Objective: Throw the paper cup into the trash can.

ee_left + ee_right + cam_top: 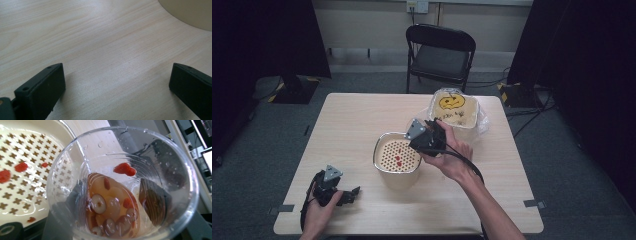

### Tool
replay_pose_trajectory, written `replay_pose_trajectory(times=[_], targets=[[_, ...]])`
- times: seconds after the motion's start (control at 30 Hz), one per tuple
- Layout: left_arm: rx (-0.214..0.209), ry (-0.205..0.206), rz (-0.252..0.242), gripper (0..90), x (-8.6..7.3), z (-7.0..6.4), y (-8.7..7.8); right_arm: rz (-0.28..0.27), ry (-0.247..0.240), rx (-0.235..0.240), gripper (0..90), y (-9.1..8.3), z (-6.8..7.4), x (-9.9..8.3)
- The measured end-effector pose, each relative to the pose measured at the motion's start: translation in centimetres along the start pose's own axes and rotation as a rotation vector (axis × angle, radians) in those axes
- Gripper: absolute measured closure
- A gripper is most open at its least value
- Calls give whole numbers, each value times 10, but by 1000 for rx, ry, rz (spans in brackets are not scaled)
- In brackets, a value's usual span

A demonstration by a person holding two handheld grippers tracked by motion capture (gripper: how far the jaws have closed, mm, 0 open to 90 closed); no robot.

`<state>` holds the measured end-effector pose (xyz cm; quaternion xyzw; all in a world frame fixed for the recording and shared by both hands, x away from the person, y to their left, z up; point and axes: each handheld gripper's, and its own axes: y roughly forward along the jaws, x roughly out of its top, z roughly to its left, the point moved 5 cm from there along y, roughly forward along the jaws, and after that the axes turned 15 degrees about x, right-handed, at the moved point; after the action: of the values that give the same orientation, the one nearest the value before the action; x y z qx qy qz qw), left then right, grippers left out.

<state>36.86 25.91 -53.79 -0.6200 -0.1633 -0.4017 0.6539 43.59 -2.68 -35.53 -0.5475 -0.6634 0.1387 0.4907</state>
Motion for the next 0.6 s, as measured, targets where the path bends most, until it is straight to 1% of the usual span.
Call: replay_pose_trajectory(times=[0.03, 0.07, 0.1, 0.13, 0.17, 0.2, 0.23, 0.27, 0.3, 0.4, 0.43, 0.47, 0.5, 0.57, 0.6], targets=[[0, 0, 0, 0, 0, 0, 0, 0, 0, 0, 432, 0, 0, 0], [0, 0, 0, 0, 0, 0, 0, 34, -29, -28, 432, 4, 2, 2], [0, 0, 0, 0, 0, 0, 0, 34, -29, -28, 432, 4, 2, 2], [0, 0, 0, 0, 0, 0, 0, 51, -38, -31, 432, 5, 3, 3], [0, 0, 0, 0, 0, 0, 0, 61, -52, -43, 432, 7, 3, 3], [0, 0, 0, 0, 0, 0, 0, 90, -80, -70, 433, 11, 5, 4], [0, 0, 0, 0, 0, 0, 0, 90, -80, -70, 433, 11, 5, 4], [0, 0, 0, 0, 0, 0, 0, 111, -108, -85, 434, 15, 5, 4], [0, 0, 0, 0, 0, 0, 0, 111, -108, -85, 434, 15, 5, 4], [0, -1, 0, 0, 0, 0, 0, 142, -141, -104, 436, 20, 7, 6], [0, 0, 0, 0, 0, 0, 0, 142, -141, -104, 436, 20, 7, 6], [0, 0, 0, 0, 0, 0, 0, 160, -157, -116, 437, 22, 7, 7], [0, 0, 0, 0, 0, 0, 0, 160, -157, -116, 437, 22, 7, 7], [0, 0, 0, 0, 0, 0, 0, 173, -192, -129, 439, 25, 8, 8], [0, -1, 0, 0, 0, 0, 0, 180, -198, -133, 439, 26, 8, 8]])
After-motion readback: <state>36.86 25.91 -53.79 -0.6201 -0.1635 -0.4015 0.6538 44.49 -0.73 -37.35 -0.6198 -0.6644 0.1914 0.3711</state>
